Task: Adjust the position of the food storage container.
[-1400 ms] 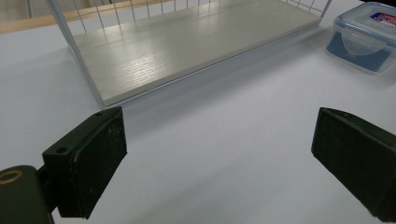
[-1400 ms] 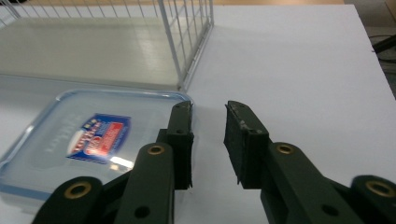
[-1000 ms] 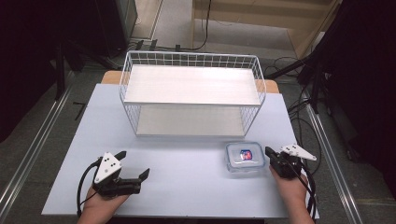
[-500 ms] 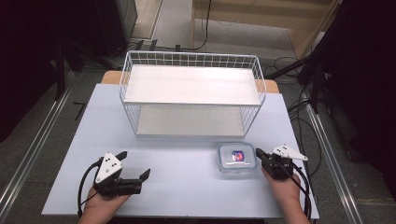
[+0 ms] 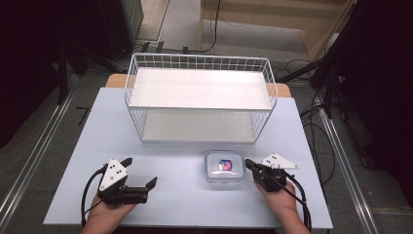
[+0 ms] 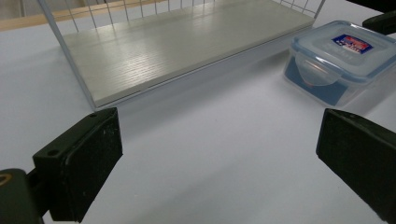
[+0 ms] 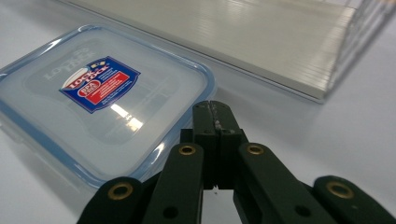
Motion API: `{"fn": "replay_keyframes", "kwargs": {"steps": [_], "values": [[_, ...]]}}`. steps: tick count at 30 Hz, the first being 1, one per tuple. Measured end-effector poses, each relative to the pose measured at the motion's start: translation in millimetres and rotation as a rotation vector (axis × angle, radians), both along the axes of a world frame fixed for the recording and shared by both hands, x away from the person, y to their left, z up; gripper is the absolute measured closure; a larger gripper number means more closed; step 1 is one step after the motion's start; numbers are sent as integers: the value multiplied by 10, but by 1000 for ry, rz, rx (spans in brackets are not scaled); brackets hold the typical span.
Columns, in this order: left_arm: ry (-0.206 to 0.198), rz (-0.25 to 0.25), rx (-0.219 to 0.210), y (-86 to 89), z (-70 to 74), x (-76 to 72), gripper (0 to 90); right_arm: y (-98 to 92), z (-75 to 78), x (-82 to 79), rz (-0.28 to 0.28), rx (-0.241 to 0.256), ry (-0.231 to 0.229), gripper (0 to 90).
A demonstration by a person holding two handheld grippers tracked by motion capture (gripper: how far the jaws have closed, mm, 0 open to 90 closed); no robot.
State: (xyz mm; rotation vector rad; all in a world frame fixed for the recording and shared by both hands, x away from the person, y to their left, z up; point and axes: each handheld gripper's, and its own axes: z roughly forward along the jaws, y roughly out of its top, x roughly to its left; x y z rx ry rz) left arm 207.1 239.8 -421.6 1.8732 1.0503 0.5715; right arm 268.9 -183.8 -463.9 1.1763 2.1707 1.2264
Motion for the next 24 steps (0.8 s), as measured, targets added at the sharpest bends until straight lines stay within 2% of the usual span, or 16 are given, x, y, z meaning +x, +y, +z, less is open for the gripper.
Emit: {"fn": "replay_keyframes", "kwargs": {"steps": [9,24], "values": [[5,-10,3,-13,-4,3,0,290,30,-62,78,-4,-8,900],[15,-14,-8,-37,-22,16,0,675,60,-136,173,-16,-26,900]]}}
